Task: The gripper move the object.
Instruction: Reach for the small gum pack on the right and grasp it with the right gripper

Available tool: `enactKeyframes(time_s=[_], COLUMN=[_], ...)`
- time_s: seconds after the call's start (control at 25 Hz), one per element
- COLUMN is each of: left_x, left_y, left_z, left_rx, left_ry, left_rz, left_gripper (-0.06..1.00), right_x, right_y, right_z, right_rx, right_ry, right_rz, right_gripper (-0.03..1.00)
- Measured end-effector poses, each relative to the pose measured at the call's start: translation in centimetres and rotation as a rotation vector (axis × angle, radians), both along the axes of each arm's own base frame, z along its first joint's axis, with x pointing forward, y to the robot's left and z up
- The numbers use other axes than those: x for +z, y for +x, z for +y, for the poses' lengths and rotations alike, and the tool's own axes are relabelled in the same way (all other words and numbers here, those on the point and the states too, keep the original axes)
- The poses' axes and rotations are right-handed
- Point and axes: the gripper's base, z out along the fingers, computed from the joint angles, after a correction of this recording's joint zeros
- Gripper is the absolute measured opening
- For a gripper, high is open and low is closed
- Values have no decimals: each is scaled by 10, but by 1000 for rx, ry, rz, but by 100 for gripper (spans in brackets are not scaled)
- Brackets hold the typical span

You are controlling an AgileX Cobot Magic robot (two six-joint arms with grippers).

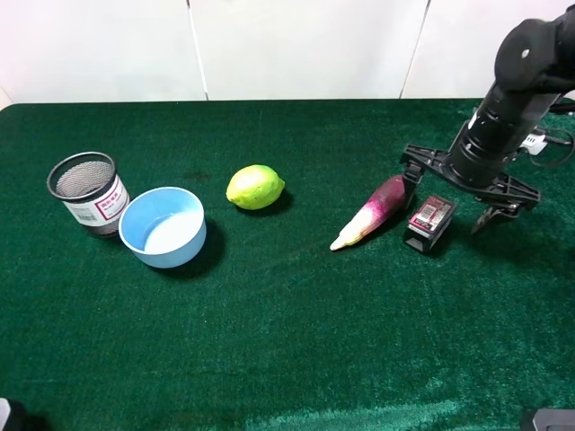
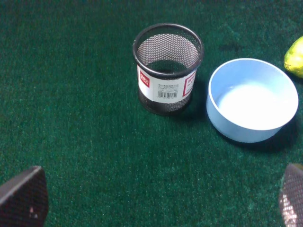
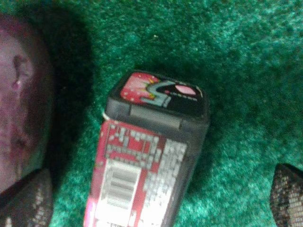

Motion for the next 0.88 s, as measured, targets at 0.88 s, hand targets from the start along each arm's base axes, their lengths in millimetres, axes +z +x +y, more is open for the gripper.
enactKeyframes(time_s=[0.88], left_x=[0], left_y=[0], left_z=[0], left_rx=[0], left_ry=[0], left_rz=[0], left_gripper=[99], right_x=[-26], right_y=[2], right_z=[1], right_rx=[1], right_ry=[-12], right_rz=[55], right_gripper=[44])
